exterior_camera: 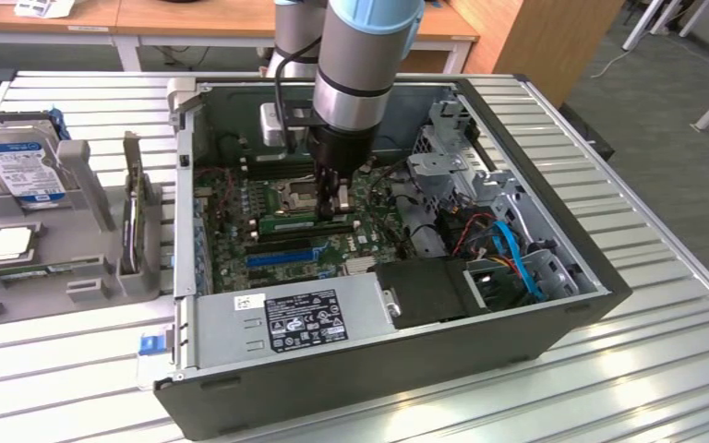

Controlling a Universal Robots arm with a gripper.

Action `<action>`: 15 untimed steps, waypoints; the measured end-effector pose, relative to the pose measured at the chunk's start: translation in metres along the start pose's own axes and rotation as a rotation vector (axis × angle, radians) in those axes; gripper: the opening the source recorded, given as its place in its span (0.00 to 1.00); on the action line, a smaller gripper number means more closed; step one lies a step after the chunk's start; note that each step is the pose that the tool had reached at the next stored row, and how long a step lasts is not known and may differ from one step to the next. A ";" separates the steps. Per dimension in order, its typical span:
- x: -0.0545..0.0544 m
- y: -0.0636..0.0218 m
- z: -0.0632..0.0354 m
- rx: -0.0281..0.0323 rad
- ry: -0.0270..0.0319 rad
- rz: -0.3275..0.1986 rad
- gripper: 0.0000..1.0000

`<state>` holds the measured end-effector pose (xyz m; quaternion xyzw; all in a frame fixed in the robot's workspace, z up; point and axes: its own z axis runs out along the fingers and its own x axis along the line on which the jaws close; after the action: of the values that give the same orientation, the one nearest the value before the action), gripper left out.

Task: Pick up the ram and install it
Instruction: 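Insert the ram into the slot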

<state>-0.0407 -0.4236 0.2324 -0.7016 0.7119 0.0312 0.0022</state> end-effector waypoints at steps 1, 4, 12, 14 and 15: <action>0.000 0.0002 0.0000 0.0000 0.0001 0.000 0.12; 0.000 0.0002 0.0000 -0.0001 0.0000 0.000 0.12; 0.000 0.0000 0.0000 -0.0004 0.0003 -0.008 0.12; 0.000 0.0000 0.0000 -0.0004 0.0004 -0.008 0.12; 0.000 0.0000 0.0001 -0.0005 0.0005 -0.008 0.12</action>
<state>-0.0406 -0.4235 0.2323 -0.7046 0.7090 0.0312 0.0020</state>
